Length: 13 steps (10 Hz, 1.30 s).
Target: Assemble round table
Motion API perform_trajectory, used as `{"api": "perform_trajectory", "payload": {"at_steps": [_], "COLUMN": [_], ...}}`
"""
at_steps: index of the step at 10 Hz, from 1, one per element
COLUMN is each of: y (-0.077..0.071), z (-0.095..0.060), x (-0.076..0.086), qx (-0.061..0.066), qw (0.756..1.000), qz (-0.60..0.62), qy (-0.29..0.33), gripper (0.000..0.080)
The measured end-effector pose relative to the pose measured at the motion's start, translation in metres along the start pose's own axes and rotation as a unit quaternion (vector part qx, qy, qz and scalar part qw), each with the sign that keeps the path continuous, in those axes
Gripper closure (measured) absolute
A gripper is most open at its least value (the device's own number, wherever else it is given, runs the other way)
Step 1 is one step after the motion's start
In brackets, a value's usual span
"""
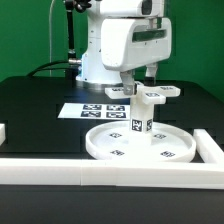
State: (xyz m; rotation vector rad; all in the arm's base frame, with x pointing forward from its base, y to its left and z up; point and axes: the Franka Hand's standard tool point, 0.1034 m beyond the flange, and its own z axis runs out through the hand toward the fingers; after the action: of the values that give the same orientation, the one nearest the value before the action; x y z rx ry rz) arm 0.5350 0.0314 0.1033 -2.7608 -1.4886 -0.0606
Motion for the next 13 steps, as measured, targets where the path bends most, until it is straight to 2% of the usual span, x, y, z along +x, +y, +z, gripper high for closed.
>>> {"api": "perform_trajectory", "payload": {"at_steps": [4, 5, 6, 12, 13], "y": [-0.0005, -0.0001, 0.0007, 0.0009, 0.0008], "z": [0.0025, 0.0027, 0.0027, 0.0027, 0.0027], "x": [0.0009, -0.0002, -0.0012, -0.0014, -0.0014], "qx": [0.003, 0.003, 0.003, 0.003, 0.004], "qw": [1.0, 1.0, 1.0, 1.0, 0.998], "qz": [0.0, 0.001, 0.001, 0.014, 0.056], "qy": [-0.002, -0.003, -0.002, -0.002, -0.002], "gripper": [0.0151, 0.0239, 0.0359, 0.0356, 0.0356]}}
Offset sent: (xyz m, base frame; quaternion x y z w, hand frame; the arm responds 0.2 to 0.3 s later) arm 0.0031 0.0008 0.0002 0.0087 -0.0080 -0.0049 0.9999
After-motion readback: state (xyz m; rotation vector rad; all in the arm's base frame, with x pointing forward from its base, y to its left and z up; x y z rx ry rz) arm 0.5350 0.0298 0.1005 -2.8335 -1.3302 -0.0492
